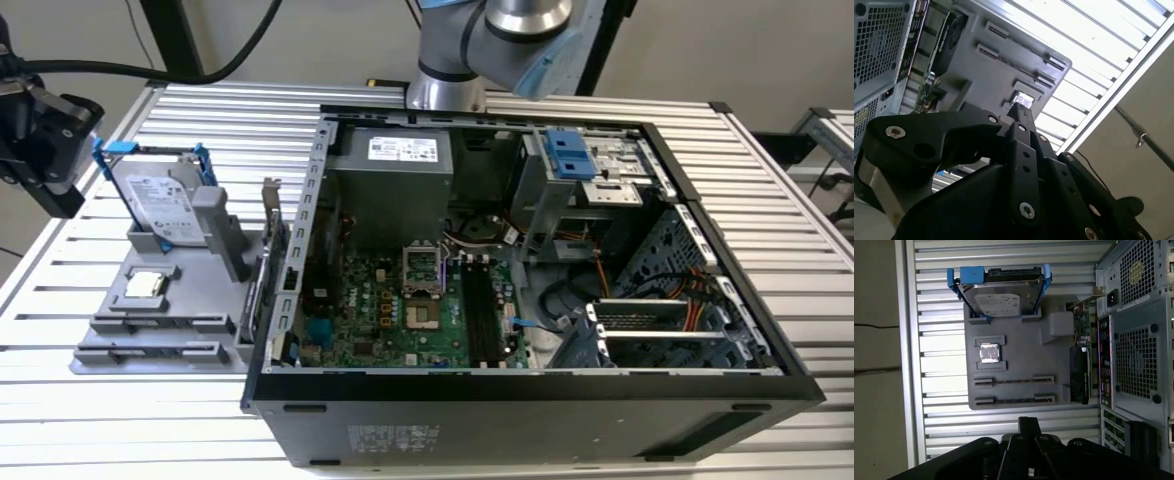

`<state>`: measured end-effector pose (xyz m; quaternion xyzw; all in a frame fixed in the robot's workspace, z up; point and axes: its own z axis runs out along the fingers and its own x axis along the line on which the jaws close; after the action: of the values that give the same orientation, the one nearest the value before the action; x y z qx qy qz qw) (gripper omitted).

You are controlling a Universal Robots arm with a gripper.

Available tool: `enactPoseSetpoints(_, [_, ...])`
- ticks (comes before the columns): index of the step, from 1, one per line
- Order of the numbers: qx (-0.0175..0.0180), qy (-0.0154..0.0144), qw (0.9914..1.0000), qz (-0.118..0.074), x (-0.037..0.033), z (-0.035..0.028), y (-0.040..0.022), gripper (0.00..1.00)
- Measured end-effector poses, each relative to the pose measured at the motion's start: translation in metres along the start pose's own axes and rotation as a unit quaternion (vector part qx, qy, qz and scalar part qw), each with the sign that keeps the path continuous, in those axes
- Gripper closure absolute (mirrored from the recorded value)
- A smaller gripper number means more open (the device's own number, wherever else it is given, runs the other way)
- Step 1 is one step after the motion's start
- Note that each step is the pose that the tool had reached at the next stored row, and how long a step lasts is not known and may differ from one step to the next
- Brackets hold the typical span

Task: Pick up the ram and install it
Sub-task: 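Pick up the ram and move it above insertion slot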

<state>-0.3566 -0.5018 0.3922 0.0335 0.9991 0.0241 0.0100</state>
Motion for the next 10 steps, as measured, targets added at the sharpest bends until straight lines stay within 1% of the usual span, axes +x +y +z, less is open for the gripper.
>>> enactPoseSetpoints(4, [-0.0002, 0.0006, 0.99991, -0.014, 0.0001, 0.0, 0.0001, 1.0])
enactPoseSetpoints(10, [-0.0006, 0.0018, 0.9993, -0.037, 0.0, 0.0, 0.0001, 1.0])
